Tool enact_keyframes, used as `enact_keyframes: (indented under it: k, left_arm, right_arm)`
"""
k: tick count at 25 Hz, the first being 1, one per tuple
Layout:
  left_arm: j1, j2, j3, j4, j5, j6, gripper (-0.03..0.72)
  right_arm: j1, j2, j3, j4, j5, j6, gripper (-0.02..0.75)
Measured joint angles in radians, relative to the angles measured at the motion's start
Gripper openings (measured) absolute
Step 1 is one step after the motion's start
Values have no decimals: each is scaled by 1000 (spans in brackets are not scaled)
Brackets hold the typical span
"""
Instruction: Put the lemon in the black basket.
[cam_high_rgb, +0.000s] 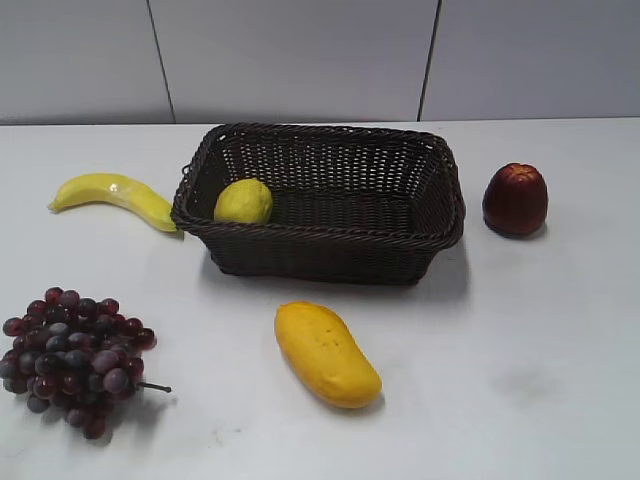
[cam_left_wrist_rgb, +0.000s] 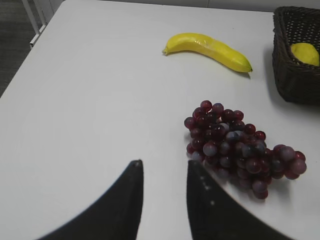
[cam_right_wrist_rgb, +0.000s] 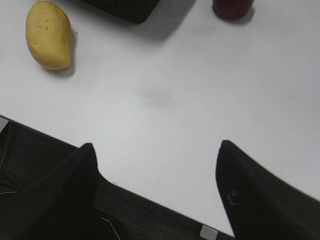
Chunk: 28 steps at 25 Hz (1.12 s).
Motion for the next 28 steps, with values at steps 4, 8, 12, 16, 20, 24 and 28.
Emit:
enact_keyframes:
  k: [4,8,12,16,20,24,28]
  left_arm:
    - [0,0,0,0,0,0,235]
    - [0,0,0,0,0,0,235]
    - [0,0,0,0,0,0,235]
    - [0,0,0,0,0,0,235]
    - [0,0,0,-1,0,0,235]
    - [0,0,0,0,0,0,235]
    - [0,0,0,0,0,0,235]
  right_arm:
    - [0,0,0,0,-1,1,594]
    - [-23,0,0,0,-2,3,594]
    - [-129,0,0,0,-2,3,594]
    - [-247,-21,0,0,-2,3,594]
    - [-341,-110,0,0,-4,3,592]
    - [-400,-202,0,0,-4,3,593]
    - [-402,-210,0,10,-4,4,592]
